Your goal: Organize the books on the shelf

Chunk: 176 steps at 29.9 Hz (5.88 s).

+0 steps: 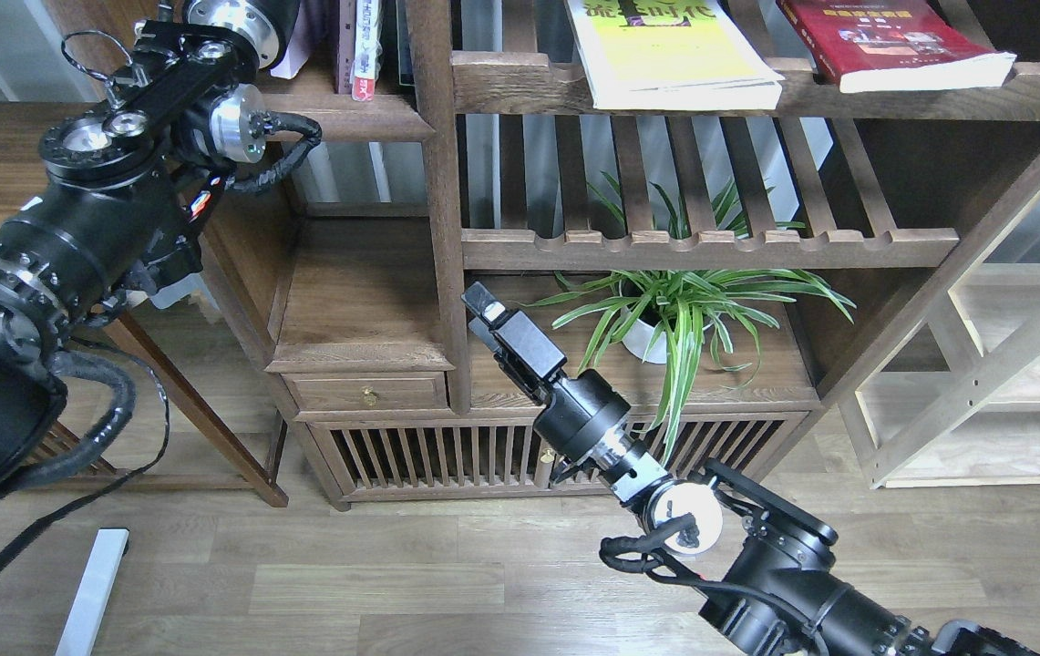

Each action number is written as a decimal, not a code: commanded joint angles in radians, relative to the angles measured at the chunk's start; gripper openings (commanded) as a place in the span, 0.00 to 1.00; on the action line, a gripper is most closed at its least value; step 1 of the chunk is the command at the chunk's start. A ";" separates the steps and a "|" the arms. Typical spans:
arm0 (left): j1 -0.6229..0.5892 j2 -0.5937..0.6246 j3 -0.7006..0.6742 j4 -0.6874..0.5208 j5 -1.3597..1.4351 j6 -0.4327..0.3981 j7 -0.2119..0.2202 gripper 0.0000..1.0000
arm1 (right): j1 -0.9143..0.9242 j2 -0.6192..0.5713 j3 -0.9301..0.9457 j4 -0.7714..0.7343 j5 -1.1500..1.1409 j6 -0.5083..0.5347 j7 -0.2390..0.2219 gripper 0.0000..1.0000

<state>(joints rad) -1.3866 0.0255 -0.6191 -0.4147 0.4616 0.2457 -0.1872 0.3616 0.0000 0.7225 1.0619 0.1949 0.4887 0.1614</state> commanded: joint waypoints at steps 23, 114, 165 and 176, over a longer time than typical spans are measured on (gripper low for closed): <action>-0.037 0.040 0.047 -0.137 0.000 0.006 -0.006 0.90 | -0.009 0.000 0.000 -0.003 0.000 0.000 0.000 0.94; 0.702 0.266 -0.137 -0.848 -0.626 -0.734 0.055 0.99 | 0.033 -0.052 0.459 0.063 0.107 -0.113 -0.010 0.92; 0.781 0.284 -0.142 -0.849 -0.612 -0.734 0.057 0.99 | 0.105 -0.097 0.499 0.058 0.199 -0.106 -0.076 0.08; 0.770 0.260 -0.142 -0.848 -0.610 -0.734 0.055 0.99 | 0.037 -0.090 0.491 0.058 0.201 0.000 -0.074 0.03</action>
<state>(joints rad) -0.6108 0.2958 -0.7605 -1.2635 -0.1489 -0.4887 -0.1304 0.4146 -0.0935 1.2145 1.1183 0.3951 0.4878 0.0865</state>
